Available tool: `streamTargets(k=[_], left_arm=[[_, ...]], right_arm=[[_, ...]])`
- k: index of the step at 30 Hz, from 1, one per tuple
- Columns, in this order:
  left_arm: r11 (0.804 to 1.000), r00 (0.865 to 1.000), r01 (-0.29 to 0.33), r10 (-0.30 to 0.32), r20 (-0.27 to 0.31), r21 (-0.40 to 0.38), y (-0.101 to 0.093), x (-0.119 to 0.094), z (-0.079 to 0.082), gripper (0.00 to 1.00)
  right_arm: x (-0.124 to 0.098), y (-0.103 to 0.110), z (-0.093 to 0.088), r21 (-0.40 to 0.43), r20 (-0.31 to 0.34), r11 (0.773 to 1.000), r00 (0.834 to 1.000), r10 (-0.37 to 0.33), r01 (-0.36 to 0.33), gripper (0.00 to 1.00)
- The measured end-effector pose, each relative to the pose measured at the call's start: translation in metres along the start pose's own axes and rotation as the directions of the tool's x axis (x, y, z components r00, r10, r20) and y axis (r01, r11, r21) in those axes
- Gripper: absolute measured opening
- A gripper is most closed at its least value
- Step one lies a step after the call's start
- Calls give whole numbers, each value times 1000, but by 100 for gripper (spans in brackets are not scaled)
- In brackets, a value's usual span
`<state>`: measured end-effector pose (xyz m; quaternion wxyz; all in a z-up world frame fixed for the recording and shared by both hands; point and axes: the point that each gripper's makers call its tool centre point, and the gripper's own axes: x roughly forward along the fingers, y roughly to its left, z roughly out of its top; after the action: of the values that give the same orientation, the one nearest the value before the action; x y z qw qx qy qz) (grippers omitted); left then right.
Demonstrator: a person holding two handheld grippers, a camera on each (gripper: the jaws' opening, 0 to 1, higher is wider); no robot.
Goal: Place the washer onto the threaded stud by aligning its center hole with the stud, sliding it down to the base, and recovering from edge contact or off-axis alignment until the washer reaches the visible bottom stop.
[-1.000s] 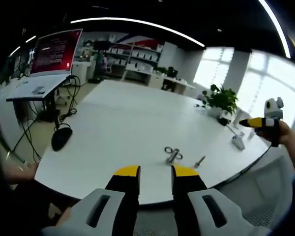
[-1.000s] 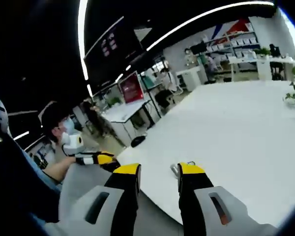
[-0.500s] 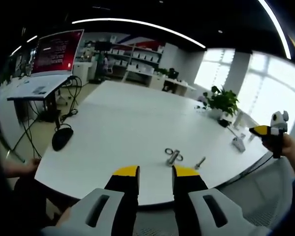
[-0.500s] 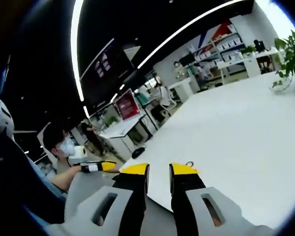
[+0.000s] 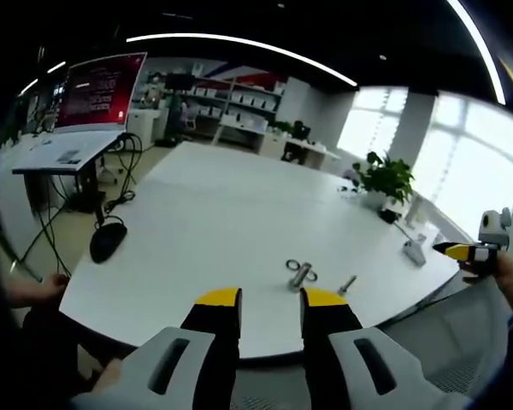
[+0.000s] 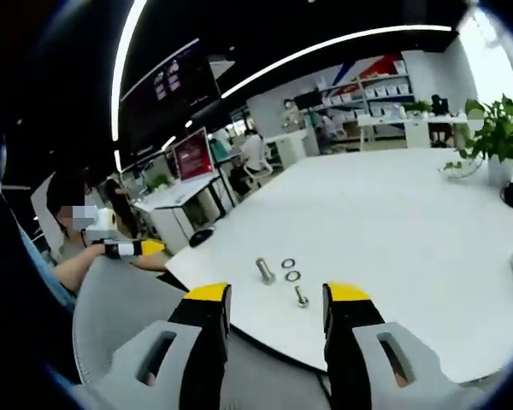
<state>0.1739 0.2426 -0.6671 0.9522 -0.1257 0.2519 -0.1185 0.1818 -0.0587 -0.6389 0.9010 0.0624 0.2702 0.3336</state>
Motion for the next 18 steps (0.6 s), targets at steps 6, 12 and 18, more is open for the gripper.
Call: streamTargets(k=[6, 12, 18], left_arm=[[999, 997, -9, 11, 72, -31, 2, -3, 10, 26], [1000, 999, -12, 12, 34, 7, 2, -1, 5, 25], [1000, 1000, -16, 15, 19, 22, 2, -1, 3, 24]], right_arm=[[1, 0, -22, -6, -70, 1000, 997, -24, 24, 45], [9, 10, -46, -17, -155, 1000, 988, 2, -4, 43], [7, 7, -48, 46, -152, 999, 988, 21, -14, 41]])
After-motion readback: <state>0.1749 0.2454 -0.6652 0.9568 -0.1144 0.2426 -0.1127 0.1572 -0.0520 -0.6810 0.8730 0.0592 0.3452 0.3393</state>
